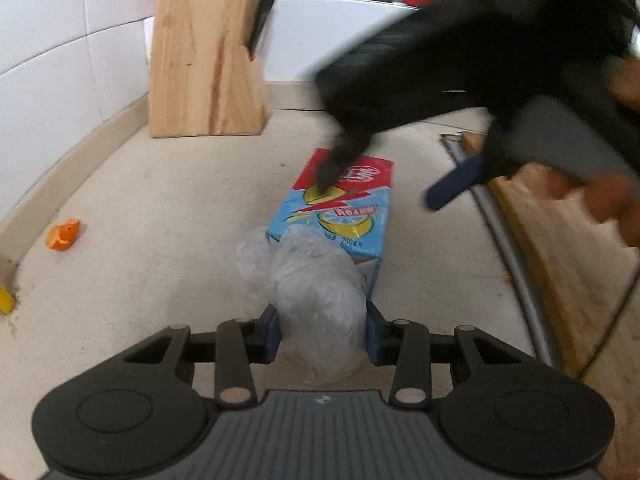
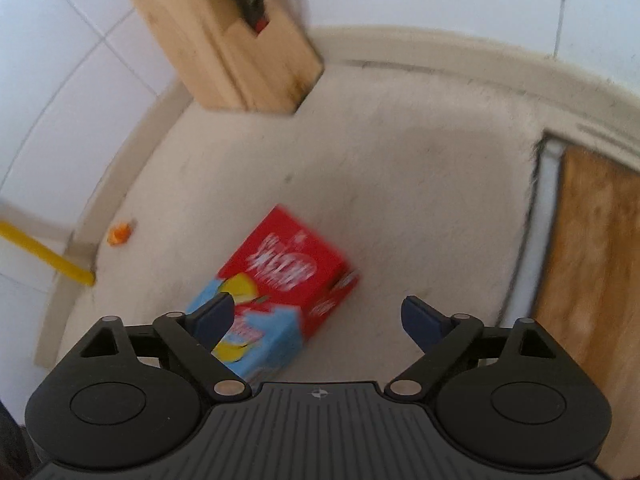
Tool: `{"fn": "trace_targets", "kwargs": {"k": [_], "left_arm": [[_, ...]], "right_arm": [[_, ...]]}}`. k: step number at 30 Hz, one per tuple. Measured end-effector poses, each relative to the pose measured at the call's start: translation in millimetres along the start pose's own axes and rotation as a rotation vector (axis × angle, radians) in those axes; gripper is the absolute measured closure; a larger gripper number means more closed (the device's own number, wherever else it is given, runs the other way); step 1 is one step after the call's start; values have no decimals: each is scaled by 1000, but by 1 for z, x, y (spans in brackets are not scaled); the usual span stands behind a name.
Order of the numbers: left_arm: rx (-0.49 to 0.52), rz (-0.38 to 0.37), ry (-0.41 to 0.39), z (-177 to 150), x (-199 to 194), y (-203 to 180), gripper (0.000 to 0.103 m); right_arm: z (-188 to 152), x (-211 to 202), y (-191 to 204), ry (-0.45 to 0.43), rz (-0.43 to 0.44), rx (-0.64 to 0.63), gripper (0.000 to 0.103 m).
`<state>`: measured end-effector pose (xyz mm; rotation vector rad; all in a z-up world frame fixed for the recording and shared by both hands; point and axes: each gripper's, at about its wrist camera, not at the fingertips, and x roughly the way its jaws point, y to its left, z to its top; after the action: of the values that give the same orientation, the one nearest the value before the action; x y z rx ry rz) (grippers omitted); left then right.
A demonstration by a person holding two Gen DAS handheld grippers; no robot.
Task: Collect trash
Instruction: 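Close the left tool on the clear plastic bag while the right tool grasps the Ice Tea carton, then carry the plastic bag and carton in both tools down over the black bin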
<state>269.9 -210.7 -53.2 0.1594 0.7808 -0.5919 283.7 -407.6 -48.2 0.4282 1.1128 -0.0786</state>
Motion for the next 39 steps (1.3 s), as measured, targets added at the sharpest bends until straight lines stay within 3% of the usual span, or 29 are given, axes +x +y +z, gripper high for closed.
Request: {"fn": "trace_targets", "kwargs": {"k": [3, 6, 12, 14, 22, 35, 39], "left_arm": [[0, -1, -8, -4, -2, -3, 69], [1, 3, -17, -8, -3, -3, 69], [-85, 2, -14, -17, -17, 20, 73], [-129, 2, -7, -17, -18, 33, 76], [-194, 63, -8, -16, -30, 48, 79], [-276, 215, -59, -28, -81, 77, 79], [-312, 242, -60, -37, -91, 88, 79]], "right_arm": [[3, 17, 19, 46, -25, 34, 7], [4, 29, 37, 38, -113, -4, 5], [-7, 35, 46, 26, -206, -227, 26], [-12, 26, 41, 29, -168, -252, 30], [-23, -2, 36, 5, -30, -259, 31], [-14, 3, 100, -39, 121, -408, 31], [-21, 7, 122, -29, 129, -463, 31]]}}
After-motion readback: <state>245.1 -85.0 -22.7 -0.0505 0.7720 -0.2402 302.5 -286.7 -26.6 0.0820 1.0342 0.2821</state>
